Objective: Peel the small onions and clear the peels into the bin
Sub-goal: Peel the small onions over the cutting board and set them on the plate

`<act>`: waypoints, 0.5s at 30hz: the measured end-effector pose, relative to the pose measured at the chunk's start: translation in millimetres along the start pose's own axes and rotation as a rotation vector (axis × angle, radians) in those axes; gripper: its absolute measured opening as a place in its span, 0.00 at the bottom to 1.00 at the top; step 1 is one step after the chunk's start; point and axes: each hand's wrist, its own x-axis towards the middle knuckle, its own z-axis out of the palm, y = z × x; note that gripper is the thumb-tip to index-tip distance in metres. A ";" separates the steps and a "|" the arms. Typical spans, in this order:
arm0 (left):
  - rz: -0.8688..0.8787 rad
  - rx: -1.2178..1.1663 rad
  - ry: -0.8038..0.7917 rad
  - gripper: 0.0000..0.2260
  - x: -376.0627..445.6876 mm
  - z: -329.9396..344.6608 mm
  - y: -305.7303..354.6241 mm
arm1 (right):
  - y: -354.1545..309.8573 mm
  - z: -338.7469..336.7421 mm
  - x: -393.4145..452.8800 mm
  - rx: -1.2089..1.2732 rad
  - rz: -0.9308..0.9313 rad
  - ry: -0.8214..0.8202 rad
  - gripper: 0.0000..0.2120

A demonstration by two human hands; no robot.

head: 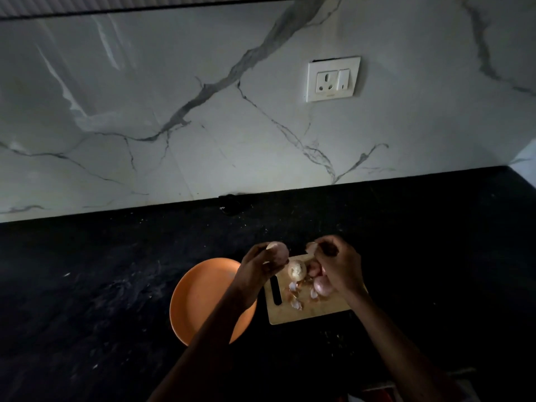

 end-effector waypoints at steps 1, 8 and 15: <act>-0.008 0.015 0.024 0.14 -0.9 -4.0 -0.1 | 4.5 -2.0 0.6 -0.040 0.012 -0.014 0.03; -0.054 0.037 0.074 0.10 -6.9 -10.5 -7.1 | 39.1 11.0 -8.8 -0.395 -0.121 -0.392 0.08; -0.018 -0.026 0.019 0.16 -7.9 -8.2 -12.6 | 20.2 17.3 -3.5 -0.188 -0.053 -0.324 0.14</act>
